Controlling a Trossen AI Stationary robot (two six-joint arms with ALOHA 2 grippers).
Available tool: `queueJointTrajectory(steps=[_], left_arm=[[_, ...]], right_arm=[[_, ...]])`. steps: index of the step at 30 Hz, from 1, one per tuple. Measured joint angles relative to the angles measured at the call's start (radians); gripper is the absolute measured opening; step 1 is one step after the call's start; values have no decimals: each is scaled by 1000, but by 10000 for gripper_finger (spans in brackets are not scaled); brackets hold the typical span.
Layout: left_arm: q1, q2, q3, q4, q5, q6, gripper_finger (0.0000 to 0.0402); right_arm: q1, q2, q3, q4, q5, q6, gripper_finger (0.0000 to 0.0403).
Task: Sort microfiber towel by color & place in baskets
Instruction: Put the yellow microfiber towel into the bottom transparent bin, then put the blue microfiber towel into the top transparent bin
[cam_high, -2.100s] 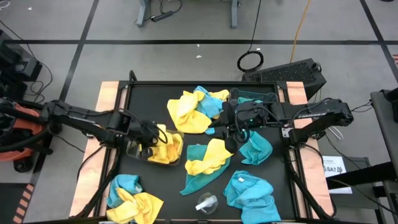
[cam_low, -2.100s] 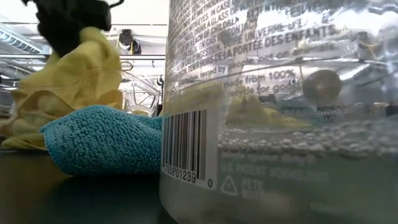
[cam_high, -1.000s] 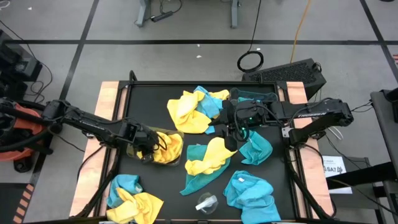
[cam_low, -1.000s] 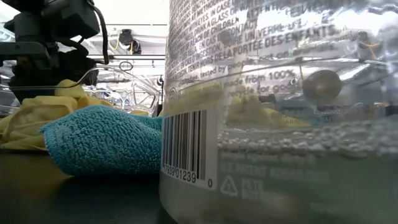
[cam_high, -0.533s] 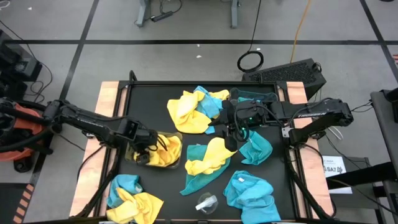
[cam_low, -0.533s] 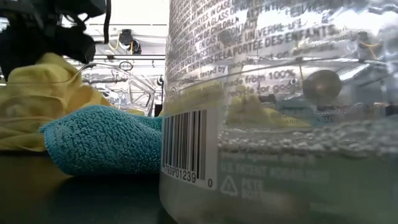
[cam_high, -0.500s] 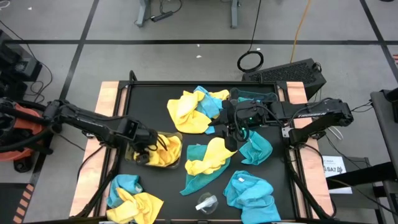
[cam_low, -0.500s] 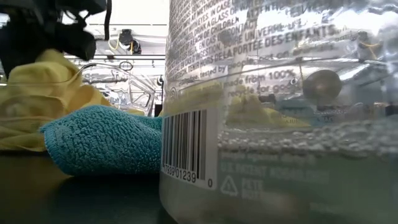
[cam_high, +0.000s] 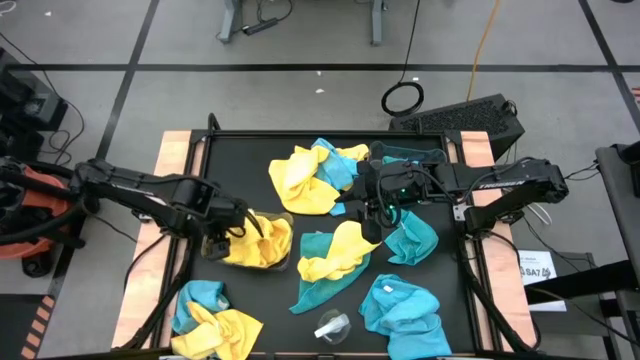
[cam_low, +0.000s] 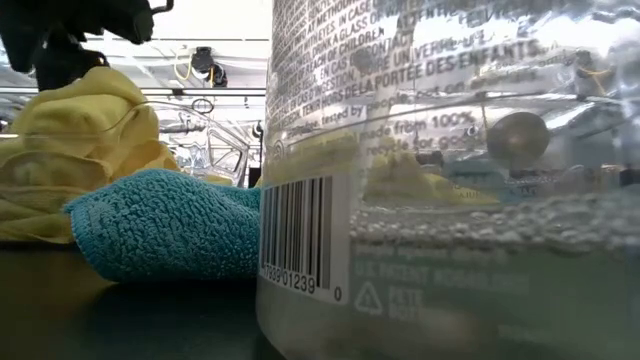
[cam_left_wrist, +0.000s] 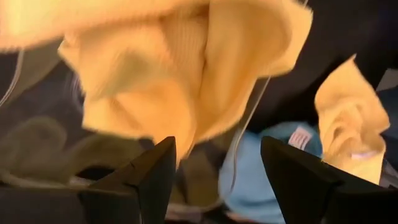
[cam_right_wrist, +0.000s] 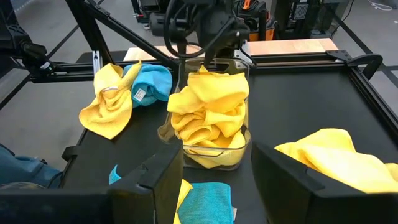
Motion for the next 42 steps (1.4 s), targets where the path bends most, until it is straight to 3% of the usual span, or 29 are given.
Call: queueJointTrajectory(steps=[4, 9, 16, 21, 28, 36, 42], left_arm=[[0, -3, 45, -37, -1, 7, 240], [-3, -31, 69, 134, -5, 56, 240], [-21, -34, 55, 239, -215, 180, 240], [-21, -34, 1, 264, -244, 219, 232], [-21, -34, -132, 343, -247, 235, 168], [-19, -34, -307, 554, -239, 206, 76], [-19, -34, -442, 661, -236, 128, 54]], right_arm=[[0, 0, 0, 0, 0, 0, 180], [0, 0, 0, 0, 0, -4, 180], [0, 0, 0, 1, 0, -1, 180], [5, 0, 0, -2, 0, 16, 180], [7, 0, 0, -3, 0, 18, 180], [6, 0, 0, -3, 0, 17, 180], [6, 0, 0, -12, 0, 16, 180]])
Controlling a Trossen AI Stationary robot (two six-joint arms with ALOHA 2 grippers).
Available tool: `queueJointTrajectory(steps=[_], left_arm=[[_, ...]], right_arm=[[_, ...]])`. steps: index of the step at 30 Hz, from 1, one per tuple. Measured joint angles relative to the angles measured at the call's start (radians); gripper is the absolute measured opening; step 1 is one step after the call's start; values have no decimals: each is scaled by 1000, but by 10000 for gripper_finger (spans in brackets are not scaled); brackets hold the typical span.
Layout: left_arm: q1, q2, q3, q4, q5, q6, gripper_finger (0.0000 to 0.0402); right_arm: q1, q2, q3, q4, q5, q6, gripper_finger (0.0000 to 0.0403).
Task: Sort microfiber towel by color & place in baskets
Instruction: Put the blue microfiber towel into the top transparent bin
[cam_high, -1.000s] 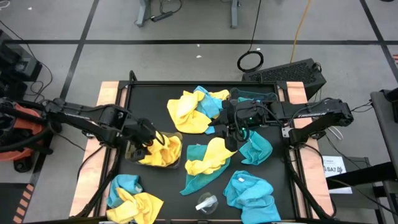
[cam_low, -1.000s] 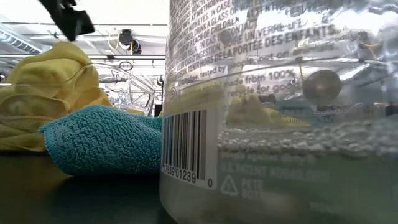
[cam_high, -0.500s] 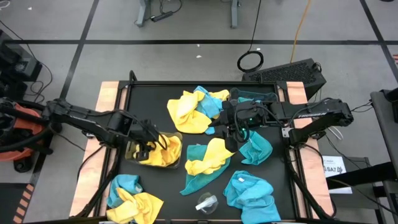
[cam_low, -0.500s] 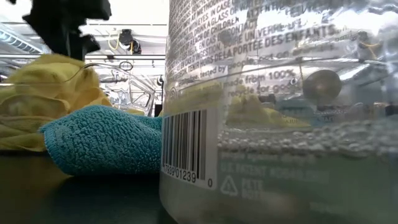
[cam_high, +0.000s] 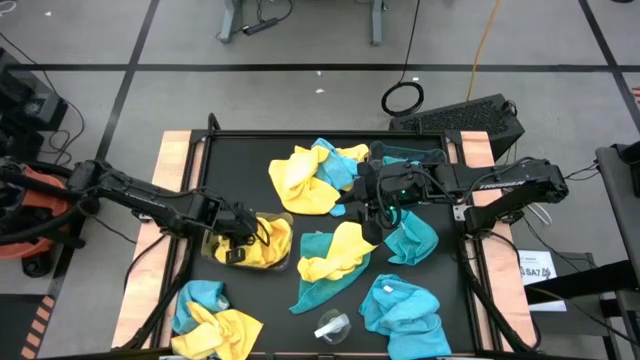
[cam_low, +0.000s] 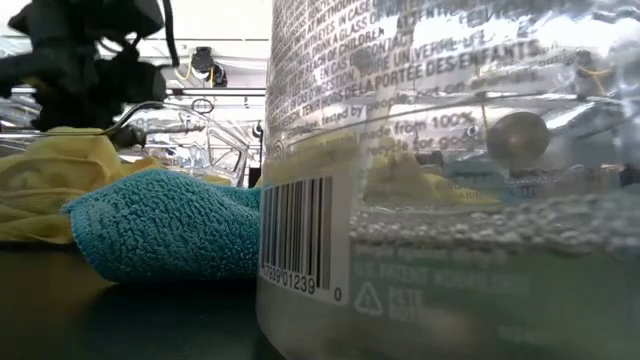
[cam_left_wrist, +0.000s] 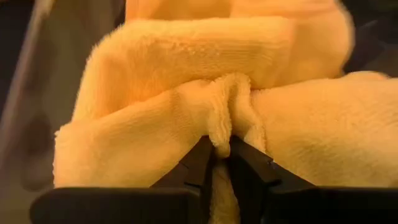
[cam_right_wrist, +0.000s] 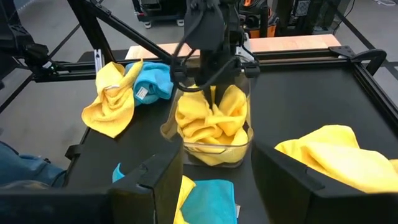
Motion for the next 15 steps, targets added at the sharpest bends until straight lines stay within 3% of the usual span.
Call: queueJointTrajectory(steps=[15], left_arm=[[0, 0, -13, 32, 6, -130, 62]], right_arm=[[11, 16, -1, -299, -29, 17, 180]])
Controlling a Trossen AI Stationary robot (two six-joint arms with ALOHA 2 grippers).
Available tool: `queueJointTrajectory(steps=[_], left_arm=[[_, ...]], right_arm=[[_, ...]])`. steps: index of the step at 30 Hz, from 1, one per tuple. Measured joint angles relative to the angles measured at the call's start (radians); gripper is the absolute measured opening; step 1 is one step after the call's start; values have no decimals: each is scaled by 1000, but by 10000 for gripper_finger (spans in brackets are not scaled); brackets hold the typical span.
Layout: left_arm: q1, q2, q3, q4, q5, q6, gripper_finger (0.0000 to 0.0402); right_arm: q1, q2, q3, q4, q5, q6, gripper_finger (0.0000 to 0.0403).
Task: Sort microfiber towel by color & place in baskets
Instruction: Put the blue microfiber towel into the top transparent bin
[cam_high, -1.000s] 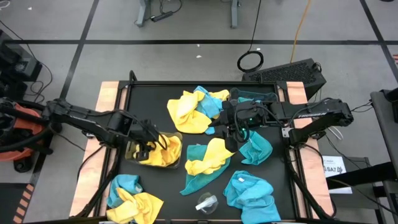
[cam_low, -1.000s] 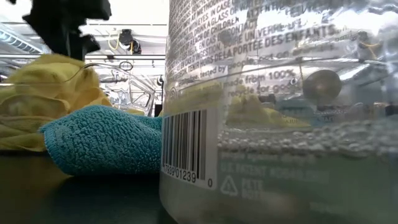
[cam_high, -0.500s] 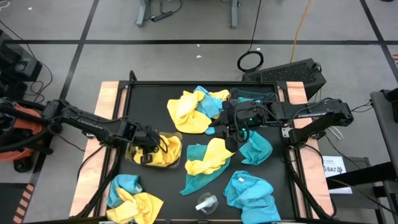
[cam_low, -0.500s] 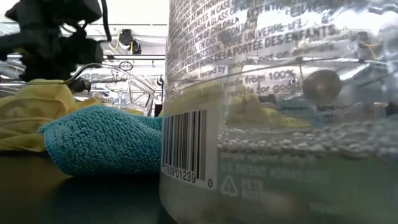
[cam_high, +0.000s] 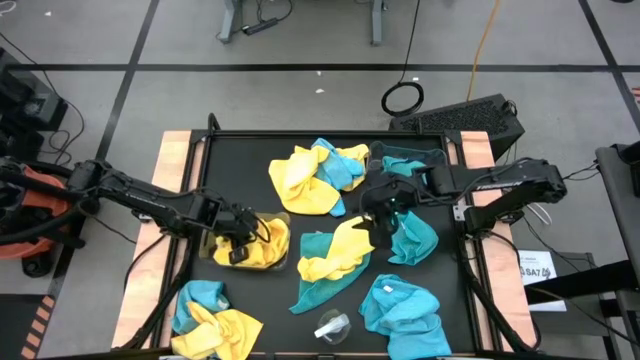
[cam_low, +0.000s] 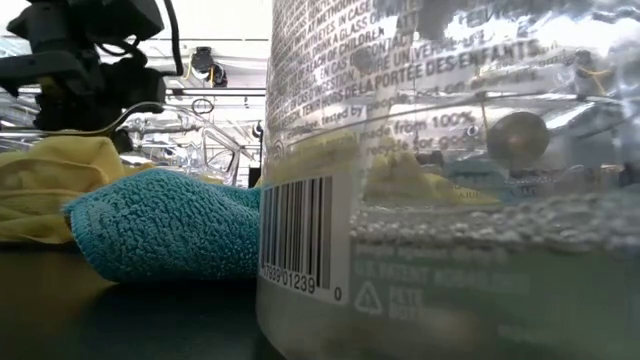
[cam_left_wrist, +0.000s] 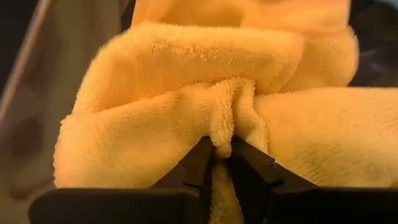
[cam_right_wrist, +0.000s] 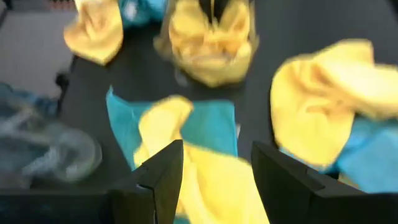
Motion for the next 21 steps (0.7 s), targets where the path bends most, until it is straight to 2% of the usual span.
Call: queueJointTrajectory(steps=[9, 21], left_arm=[[0, 0, 84, 2, 3, 16, 116], [0, 0, 197, 3, 50, 44, 187]], right_arm=[[31, 2, -40, -108, 3, 39, 180], [116, -1, -247, -236, -1, 228, 180]])
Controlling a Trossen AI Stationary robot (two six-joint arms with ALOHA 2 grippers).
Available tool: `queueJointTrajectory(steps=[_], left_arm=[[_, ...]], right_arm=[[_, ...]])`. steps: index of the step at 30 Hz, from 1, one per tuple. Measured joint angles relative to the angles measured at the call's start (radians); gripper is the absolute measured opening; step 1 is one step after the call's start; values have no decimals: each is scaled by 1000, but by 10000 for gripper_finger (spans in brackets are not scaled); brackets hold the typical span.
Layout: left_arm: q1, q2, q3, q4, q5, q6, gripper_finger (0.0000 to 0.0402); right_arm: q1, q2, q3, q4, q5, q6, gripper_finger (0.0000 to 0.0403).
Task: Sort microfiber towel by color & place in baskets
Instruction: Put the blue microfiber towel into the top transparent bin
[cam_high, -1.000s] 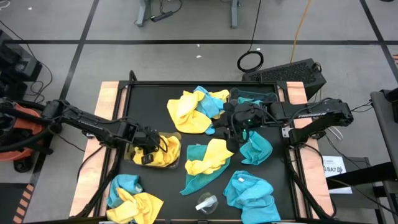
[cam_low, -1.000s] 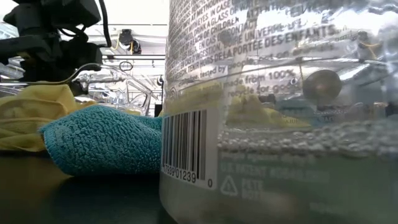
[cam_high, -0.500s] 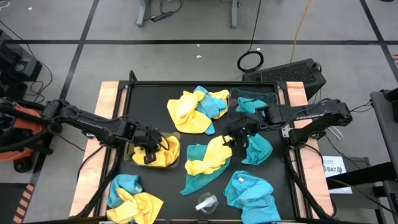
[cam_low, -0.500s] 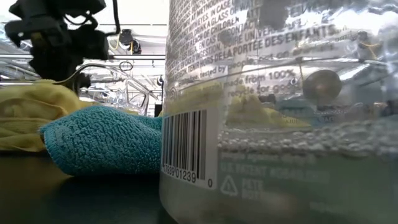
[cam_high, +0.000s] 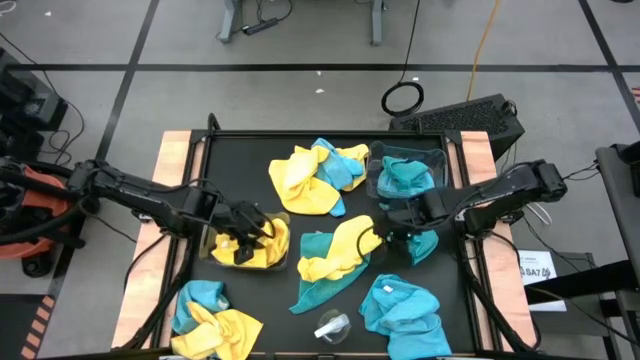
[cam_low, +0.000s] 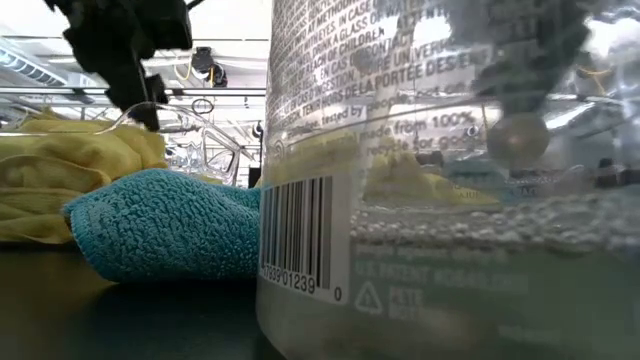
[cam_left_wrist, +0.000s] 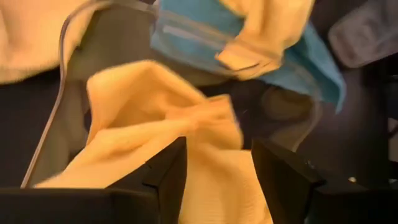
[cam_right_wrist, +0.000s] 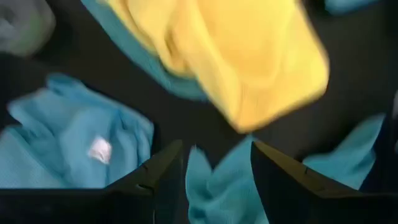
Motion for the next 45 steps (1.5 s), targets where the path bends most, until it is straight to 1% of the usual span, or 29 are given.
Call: queueJointTrajectory(steps=[5, 12, 17, 22, 25, 29, 31, 34, 36, 39, 41, 45], left_arm=[[-1, 0, 54, -1, 1, 11, 198], [-2, 0, 137, 5, 0, 47, 199], [-2, 0, 173, 4, -3, 80, 199], [-2, 0, 196, 5, -5, 92, 199], [-2, 0, 201, 5, -6, 92, 199], [-2, 0, 201, 4, -6, 89, 199], [-2, 0, 201, 4, -6, 87, 199], [-2, 0, 201, 3, -6, 76, 199], [-2, 0, 201, 2, -5, 69, 199], [-2, 0, 201, 0, -5, 65, 199], [-2, 0, 201, 0, -4, 68, 199], [-1, 0, 201, 0, -4, 70, 199]], right_arm=[[57, -17, -115, -70, -26, 128, 180], [140, -125, -310, -19, -44, 341, 180], [156, -199, -406, 9, 60, 479, 181], [155, -240, -459, 77, 128, 531, 185], [155, -241, -487, 139, 136, 546, 208], [155, -239, -546, 191, 135, 583, 258], [155, -239, -581, 230, 114, 588, 279], [155, -240, -615, 279, 110, 615, 286], [155, -240, -621, 291, 114, 626, 272], [155, -239, -623, 310, 117, 626, 217], [155, -239, -623, 325, 117, 629, 161], [155, -238, -626, 374, 104, 613, 34]])
